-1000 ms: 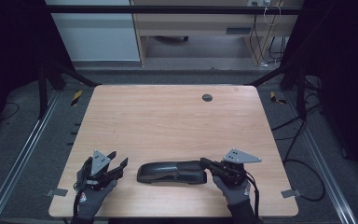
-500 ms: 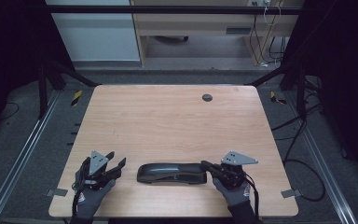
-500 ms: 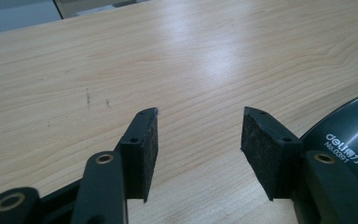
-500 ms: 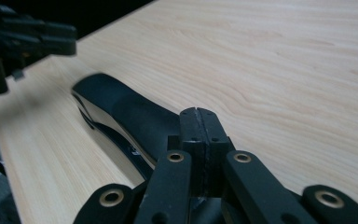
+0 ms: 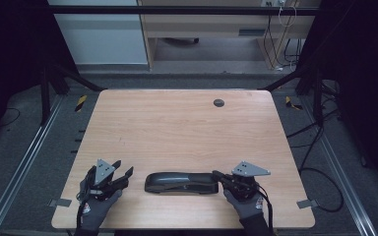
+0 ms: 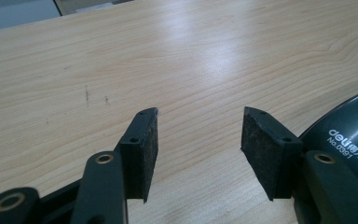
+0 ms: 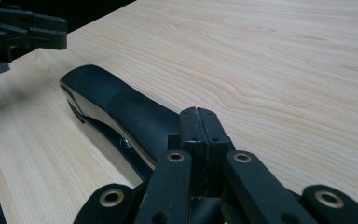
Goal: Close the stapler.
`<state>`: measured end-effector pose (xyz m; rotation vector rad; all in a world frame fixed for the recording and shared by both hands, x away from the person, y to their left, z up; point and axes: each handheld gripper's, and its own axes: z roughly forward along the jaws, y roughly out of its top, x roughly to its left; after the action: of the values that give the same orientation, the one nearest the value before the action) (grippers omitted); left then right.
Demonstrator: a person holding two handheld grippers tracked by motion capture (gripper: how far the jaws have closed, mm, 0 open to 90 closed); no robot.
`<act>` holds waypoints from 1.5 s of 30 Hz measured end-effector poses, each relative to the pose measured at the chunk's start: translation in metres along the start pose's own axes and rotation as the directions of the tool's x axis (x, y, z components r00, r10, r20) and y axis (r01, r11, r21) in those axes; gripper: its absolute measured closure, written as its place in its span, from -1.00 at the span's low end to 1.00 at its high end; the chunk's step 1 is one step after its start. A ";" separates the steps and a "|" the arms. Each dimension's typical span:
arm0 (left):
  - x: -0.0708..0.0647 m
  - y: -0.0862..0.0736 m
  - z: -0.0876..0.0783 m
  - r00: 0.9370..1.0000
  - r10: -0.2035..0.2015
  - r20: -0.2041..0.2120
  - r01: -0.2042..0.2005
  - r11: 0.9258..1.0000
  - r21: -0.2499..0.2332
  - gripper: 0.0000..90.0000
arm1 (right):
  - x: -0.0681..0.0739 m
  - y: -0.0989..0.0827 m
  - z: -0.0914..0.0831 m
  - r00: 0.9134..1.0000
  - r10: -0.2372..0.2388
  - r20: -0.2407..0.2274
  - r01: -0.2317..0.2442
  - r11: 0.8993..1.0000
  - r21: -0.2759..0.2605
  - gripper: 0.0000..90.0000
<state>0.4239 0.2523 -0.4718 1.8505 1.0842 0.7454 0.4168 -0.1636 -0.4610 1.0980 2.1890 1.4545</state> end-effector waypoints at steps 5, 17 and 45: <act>0.000 0.000 0.000 1.000 0.001 0.000 -0.001 1.000 0.001 0.01 | 0.001 -0.002 0.001 1.000 -0.004 0.010 0.004 1.000 0.001 1.00; 0.000 -0.001 0.001 1.000 0.000 0.005 0.000 1.000 0.002 0.01 | 0.006 0.009 -0.007 1.000 -0.014 -0.016 0.013 0.998 -0.068 0.91; 0.012 -0.007 0.001 1.000 -0.027 -0.009 0.027 0.999 0.019 -0.04 | -0.074 -0.024 -0.033 0.941 0.138 0.309 -0.133 0.990 -0.037 -0.19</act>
<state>0.4277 0.2642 -0.4774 1.8464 1.1235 0.7303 0.4358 -0.2435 -0.4792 1.3919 1.9125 1.2465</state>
